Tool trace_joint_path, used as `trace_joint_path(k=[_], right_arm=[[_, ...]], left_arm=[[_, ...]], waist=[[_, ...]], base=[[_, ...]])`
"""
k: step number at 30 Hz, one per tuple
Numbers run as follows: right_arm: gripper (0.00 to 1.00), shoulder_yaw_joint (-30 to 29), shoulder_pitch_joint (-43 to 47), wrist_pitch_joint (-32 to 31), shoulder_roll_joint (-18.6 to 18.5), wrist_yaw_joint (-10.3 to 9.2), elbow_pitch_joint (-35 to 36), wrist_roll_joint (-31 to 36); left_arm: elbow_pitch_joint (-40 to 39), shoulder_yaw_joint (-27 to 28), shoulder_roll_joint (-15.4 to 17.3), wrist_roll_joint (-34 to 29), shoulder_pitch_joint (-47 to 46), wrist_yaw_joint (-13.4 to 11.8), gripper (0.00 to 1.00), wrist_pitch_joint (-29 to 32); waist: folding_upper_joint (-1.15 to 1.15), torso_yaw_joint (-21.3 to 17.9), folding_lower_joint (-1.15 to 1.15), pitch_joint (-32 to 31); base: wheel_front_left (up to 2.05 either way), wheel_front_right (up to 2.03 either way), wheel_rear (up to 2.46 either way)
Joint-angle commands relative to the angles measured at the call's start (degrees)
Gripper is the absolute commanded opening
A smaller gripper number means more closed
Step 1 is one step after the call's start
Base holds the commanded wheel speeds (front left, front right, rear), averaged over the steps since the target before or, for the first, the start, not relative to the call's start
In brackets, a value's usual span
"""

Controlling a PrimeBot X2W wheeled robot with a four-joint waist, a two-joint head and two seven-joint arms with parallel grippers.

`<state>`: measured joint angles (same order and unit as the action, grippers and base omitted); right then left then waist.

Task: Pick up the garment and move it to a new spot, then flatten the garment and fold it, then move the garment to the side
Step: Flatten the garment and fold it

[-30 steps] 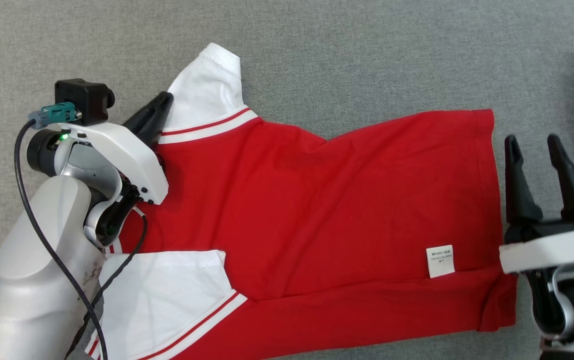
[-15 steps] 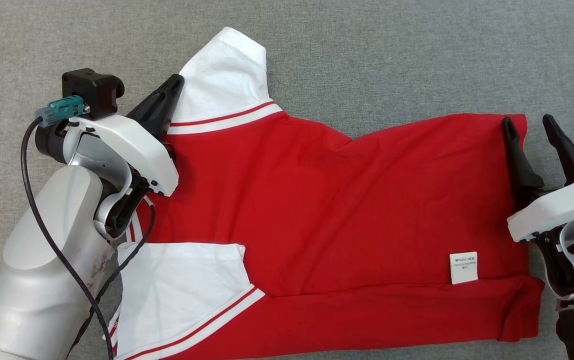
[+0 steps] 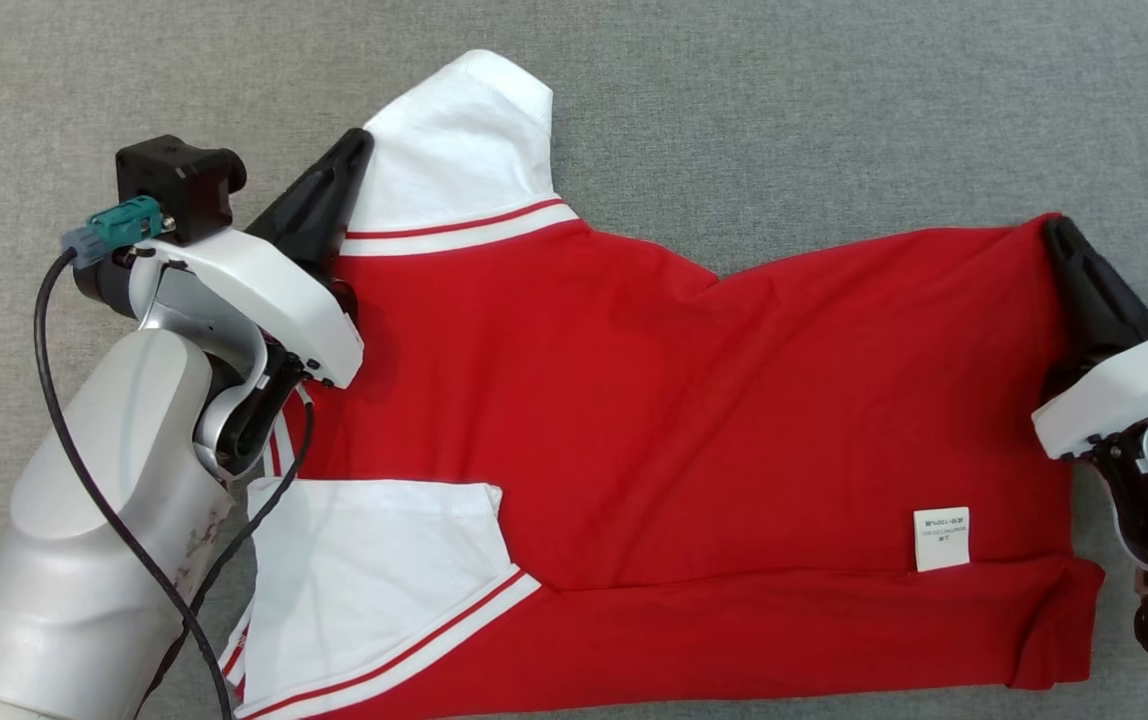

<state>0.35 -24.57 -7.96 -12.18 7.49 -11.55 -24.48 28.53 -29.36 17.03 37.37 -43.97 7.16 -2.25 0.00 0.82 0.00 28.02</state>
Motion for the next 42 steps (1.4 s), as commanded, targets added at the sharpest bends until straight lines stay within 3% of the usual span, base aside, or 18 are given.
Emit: trace_joint_path(k=[1,3,4,6,10,21,33,42], right_arm=[[0.0,-0.1,-0.8,0.6,-0.5,0.02,0.7,-0.4],[0.0,-0.2,-1.2,1.2,-0.9,0.02,1.6,-0.9],[0.0,-1.0,-0.2,2.8,-1.5,0.02,7.1,-1.0],[0.0,-1.1,2.3,2.9,-0.8,0.02,10.3,-0.7],[0.0,-0.9,5.4,2.4,-0.2,0.02,13.1,-1.3],[0.0,-0.2,19.3,-0.1,-0.2,0.02,18.9,-5.2],[0.0,-2.9,24.5,1.1,1.5,0.02,15.8,-6.2],[0.0,-4.2,27.1,1.6,3.3,0.02,13.4,-5.2]], left_arm=[[-0.3,0.4,0.1,-0.2,-1.1,-0.2,0.0,-0.8],[-0.9,0.7,0.3,-0.8,-1.4,-0.7,0.0,-2.2],[-7.5,1.4,2.0,-3.3,-0.6,-3.3,0.0,-6.8],[-13.3,0.9,4.0,-5.1,2.5,-5.0,0.0,-7.4],[-19.1,0.1,5.3,-6.4,6.0,-6.6,0.0,-7.7],[-37.2,-1.3,11.6,-7.6,25.4,-13.8,0.0,-5.7],[-40.9,-1.4,12.2,-4.3,38.6,-19.4,0.0,-4.6],[-38.9,-0.9,12.1,-2.7,43.2,-21.8,0.0,-4.8]], waist=[[0.0,0.2,0.0,0.0],[0.0,0.4,0.0,-0.2],[0.0,0.7,0.0,-1.5],[0.0,0.8,0.0,-2.1],[0.0,0.9,0.0,-2.6],[0.0,1.0,0.0,-4.5],[0.0,1.1,0.0,-5.4],[0.0,1.3,0.0,-5.5]], base=[[0.0,0.0,0.0],[0.0,0.0,0.0],[0.0,0.0,0.0],[0.0,0.0,0.0],[0.0,0.0,0.0],[0.0,0.0,0.0],[0.0,0.0,0.0],[0.0,0.0,0.0]])
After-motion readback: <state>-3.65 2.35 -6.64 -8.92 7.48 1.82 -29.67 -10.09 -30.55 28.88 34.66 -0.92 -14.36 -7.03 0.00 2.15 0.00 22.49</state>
